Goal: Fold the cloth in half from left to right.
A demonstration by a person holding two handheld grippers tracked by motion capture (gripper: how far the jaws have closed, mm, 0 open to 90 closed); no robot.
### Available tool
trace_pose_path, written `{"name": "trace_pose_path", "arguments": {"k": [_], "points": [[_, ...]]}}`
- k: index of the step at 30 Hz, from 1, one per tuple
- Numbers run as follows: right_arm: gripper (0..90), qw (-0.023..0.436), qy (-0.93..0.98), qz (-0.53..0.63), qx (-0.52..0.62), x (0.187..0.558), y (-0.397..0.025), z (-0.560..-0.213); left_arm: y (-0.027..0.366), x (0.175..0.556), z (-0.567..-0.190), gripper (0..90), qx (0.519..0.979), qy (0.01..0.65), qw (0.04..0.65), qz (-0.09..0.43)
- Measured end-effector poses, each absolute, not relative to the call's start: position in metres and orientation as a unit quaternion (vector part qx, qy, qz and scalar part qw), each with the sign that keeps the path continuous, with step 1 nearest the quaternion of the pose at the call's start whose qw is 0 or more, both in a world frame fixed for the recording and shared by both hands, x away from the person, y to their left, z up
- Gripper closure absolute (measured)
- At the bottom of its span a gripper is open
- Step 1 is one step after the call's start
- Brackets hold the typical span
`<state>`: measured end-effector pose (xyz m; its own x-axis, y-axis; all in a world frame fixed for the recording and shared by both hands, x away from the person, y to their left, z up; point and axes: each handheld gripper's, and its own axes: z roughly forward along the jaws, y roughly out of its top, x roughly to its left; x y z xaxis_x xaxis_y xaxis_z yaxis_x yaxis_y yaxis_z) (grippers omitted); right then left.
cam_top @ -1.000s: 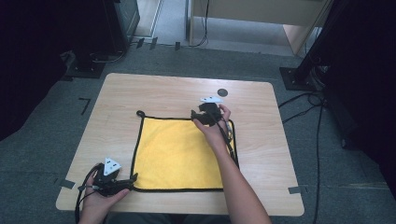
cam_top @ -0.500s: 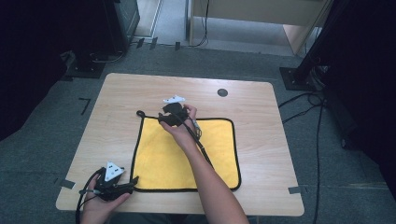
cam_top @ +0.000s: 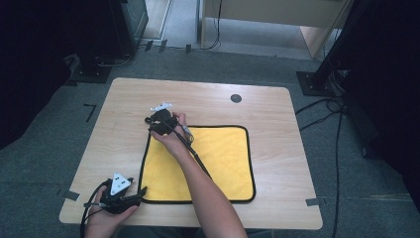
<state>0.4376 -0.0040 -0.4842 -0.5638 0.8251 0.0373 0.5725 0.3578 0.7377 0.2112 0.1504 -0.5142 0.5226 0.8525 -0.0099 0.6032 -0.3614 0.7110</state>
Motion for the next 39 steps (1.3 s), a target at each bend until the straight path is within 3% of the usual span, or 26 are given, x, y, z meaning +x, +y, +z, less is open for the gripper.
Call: {"name": "trace_pose_path", "arguments": {"k": [9,12,18,22,24,29,32,39], "points": [[45.2,0.177,0.815,0.339,0.436,0.445,0.027,-0.497,0.15,0.211,-0.514,37.7,0.804,0.455,0.335,0.184],[46.4,0.187,0.813,0.328,0.444,0.448,0.03,-0.503,0.149,0.209,-0.511,42.0,0.809,0.453,0.328,0.179],[62.4,0.19,0.807,0.322,0.457,0.449,0.03,-0.508,0.146,0.206,-0.509,50.7,0.811,0.457,0.321,0.174],[79.4,0.189,0.802,0.323,0.467,0.453,0.029,-0.507,0.144,0.205,-0.508,71.0,0.816,0.447,0.333,0.154],[81.7,0.194,0.804,0.319,0.464,0.456,0.031,-0.507,0.145,0.205,-0.508,80.7,0.817,0.446,0.335,0.147],[82.1,0.197,0.817,0.311,0.445,0.459,0.053,-0.505,0.155,0.207,-0.504,87.7,0.818,0.457,0.314,0.154],[82.0,0.195,0.816,0.323,0.437,0.463,0.072,-0.502,0.164,0.207,-0.498,87.9,0.826,0.454,0.268,0.2],[80.8,0.161,0.792,0.403,0.429,0.467,0.092,-0.473,0.191,0.202,-0.465,87.9,0.786,0.479,0.334,0.205]]}}
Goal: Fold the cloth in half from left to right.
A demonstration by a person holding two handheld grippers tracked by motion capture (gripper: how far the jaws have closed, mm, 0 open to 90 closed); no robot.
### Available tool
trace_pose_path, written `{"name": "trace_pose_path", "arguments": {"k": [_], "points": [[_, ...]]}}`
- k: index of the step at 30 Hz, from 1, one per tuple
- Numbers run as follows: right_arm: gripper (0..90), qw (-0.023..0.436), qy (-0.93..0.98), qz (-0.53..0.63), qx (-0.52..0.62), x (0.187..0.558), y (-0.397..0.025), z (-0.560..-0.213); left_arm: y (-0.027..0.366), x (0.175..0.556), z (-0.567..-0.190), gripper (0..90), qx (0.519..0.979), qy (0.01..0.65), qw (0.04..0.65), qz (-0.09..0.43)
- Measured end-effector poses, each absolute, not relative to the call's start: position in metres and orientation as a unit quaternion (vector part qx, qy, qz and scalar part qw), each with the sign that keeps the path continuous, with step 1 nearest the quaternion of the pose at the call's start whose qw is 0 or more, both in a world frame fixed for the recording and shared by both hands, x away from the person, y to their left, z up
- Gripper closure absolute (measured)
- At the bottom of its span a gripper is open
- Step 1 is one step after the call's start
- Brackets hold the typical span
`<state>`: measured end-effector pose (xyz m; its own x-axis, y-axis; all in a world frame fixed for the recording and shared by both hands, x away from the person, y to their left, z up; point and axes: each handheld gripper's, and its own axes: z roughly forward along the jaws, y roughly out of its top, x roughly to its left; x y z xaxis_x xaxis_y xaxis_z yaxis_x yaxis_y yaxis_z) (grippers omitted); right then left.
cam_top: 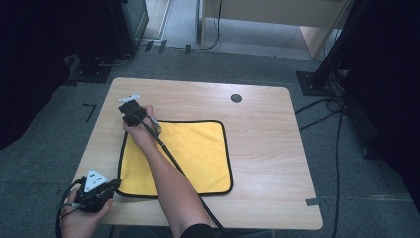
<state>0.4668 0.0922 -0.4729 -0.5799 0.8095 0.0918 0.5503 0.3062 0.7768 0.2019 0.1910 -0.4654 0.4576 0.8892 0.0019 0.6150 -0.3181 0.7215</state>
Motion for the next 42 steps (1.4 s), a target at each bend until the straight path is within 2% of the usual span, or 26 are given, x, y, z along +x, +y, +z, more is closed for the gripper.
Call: {"name": "trace_pose_path", "arguments": {"k": [6,11,22,25,26,32,33,35,36,39,42], "points": [[80.1,0.169,0.79,0.418,0.415,0.465,0.048,-0.451,0.144,0.198,-0.449,87.7,0.785,0.44,0.384,0.207],[80.0,0.178,0.782,0.415,0.43,0.464,-0.017,-0.445,0.094,0.203,-0.444,87.6,0.795,0.408,0.404,0.195],[80.0,0.176,0.746,0.409,0.496,0.46,-0.144,-0.467,-0.02,0.217,-0.459,87.4,0.832,0.347,0.408,0.146],[80.4,0.177,0.741,0.405,0.506,0.457,-0.168,-0.475,-0.041,0.218,-0.466,87.4,0.837,0.339,0.409,0.132],[85.4,0.18,0.738,0.404,0.51,0.456,-0.176,-0.477,-0.048,0.219,-0.468,87.4,0.837,0.338,0.412,0.126],[84.8,0.198,0.717,0.396,0.538,0.454,-0.213,-0.485,-0.075,0.223,-0.476,86.6,0.833,0.334,0.425,0.119],[81.6,0.195,0.714,0.396,0.543,0.453,-0.216,-0.487,-0.076,0.223,-0.477,82.4,0.831,0.333,0.431,0.113],[76.7,0.189,0.714,0.396,0.546,0.452,-0.219,-0.49,-0.077,0.222,-0.477,64.4,0.834,0.326,0.434,0.095],[75.3,0.189,0.717,0.392,0.544,0.451,-0.221,-0.491,-0.076,0.221,-0.477,58.2,0.836,0.325,0.433,0.09],[68.2,0.191,0.71,0.389,0.555,0.45,-0.225,-0.493,-0.067,0.217,-0.476,52.3,0.835,0.323,0.436,0.086],[69.2,0.181,0.703,0.388,0.567,0.447,-0.229,-0.496,-0.049,0.214,-0.476,51.0,0.831,0.326,0.441,0.091]]}}
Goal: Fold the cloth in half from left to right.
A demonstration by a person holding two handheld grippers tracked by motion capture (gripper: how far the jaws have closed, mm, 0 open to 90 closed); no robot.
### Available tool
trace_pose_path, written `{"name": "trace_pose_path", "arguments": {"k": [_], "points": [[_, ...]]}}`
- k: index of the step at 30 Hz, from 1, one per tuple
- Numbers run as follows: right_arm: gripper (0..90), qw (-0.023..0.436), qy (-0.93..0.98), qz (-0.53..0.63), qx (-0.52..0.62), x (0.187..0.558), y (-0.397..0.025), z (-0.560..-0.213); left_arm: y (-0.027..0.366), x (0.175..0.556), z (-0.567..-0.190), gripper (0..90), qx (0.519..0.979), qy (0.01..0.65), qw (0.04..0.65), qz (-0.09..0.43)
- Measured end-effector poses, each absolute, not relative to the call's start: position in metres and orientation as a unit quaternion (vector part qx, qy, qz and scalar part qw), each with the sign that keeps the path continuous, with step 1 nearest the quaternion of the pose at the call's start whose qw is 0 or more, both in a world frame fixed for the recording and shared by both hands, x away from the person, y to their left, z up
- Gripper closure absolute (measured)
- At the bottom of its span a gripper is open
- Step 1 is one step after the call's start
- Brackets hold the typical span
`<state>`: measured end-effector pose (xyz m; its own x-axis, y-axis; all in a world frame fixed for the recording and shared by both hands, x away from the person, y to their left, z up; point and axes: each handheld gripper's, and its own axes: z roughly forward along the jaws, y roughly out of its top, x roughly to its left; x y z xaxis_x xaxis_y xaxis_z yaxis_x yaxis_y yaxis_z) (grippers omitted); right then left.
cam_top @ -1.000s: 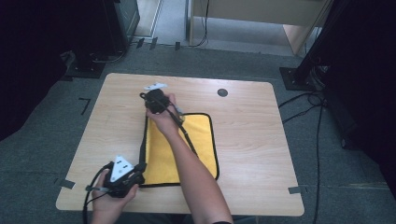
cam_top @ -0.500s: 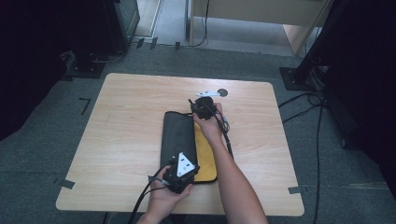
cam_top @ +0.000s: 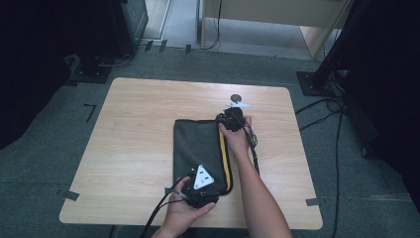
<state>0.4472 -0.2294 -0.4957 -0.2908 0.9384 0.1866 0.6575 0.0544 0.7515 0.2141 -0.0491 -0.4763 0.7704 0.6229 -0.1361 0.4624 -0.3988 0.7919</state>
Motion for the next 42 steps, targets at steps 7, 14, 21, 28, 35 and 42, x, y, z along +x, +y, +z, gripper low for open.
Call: {"name": "trace_pose_path", "arguments": {"k": [7,14,21,28,35,42], "points": [[72.4,0.145,0.714,0.39,0.563,0.437,-0.229,-0.508,0.008,0.213,-0.479,49.5,0.81,0.355,0.453,0.111],[76.7,0.132,0.711,0.393,0.567,0.435,-0.222,-0.515,0.05,0.219,-0.488,46.3,0.789,0.395,0.45,0.135],[84.1,0.149,0.706,0.39,0.572,0.432,-0.222,-0.507,0.058,0.221,-0.5,44.0,0.799,0.399,0.429,0.139],[83.9,0.179,0.701,0.37,0.582,0.431,-0.224,-0.508,0.052,0.218,-0.507,44.1,0.814,0.386,0.415,0.129],[83.6,0.206,0.69,0.375,0.584,0.433,-0.225,-0.505,0.053,0.219,-0.51,44.1,0.815,0.388,0.41,0.128],[66.6,0.202,0.683,0.372,0.595,0.427,-0.235,-0.508,0.057,0.22,-0.51,43.3,0.813,0.391,0.411,0.131]]}}
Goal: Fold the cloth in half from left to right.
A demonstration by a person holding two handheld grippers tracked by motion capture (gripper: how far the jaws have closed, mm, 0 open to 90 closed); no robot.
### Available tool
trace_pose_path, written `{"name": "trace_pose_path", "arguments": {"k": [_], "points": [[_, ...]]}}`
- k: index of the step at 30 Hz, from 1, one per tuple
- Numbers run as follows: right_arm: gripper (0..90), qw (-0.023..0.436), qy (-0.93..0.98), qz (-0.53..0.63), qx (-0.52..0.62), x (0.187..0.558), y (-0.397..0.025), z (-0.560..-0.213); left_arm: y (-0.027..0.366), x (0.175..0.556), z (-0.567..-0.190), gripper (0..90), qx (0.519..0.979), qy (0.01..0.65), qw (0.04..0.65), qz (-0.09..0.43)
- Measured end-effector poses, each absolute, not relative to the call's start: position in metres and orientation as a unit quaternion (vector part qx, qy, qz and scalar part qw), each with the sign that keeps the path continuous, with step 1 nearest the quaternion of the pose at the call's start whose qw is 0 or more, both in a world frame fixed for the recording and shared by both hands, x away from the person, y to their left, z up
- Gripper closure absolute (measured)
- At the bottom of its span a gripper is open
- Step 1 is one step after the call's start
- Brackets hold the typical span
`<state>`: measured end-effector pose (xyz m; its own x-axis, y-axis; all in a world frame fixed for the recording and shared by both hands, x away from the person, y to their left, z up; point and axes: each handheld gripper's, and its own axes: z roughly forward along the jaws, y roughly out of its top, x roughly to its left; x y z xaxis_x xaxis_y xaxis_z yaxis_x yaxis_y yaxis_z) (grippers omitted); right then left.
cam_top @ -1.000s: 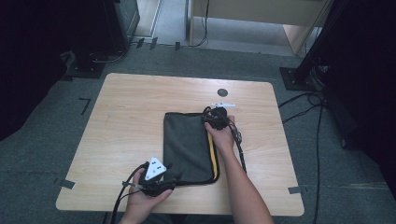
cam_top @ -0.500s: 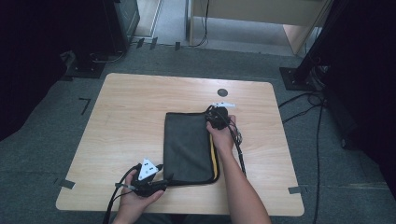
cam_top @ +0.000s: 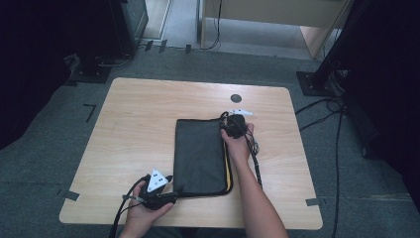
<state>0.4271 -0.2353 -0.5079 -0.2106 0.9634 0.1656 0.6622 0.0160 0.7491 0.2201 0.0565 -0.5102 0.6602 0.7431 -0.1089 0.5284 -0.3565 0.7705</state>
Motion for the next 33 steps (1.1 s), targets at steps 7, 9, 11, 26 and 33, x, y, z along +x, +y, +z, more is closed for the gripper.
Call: {"name": "trace_pose_path", "arguments": {"k": [7,9,11,26,33], "points": [[72.6,0.193,0.706,0.391,0.558,0.378,-0.243,-0.486,0.063,0.222,-0.51,42.2,0.81,0.396,0.411,0.134],[74.8,0.175,0.703,0.4,0.562,0.357,-0.246,-0.482,0.064,0.222,-0.509,42.0,0.811,0.395,0.41,0.136],[75.8,0.16,0.703,0.403,0.564,0.335,-0.25,-0.481,0.064,0.222,-0.509,41.9,0.811,0.395,0.41,0.138],[74.1,0.076,0.699,0.413,0.578,0.233,-0.258,-0.506,0.061,0.22,-0.511,41.4,0.819,0.391,0.394,0.146],[78.0,0.073,0.705,0.406,0.577,0.224,-0.25,-0.515,0.062,0.221,-0.511,41.3,0.821,0.388,0.393,0.145]]}}
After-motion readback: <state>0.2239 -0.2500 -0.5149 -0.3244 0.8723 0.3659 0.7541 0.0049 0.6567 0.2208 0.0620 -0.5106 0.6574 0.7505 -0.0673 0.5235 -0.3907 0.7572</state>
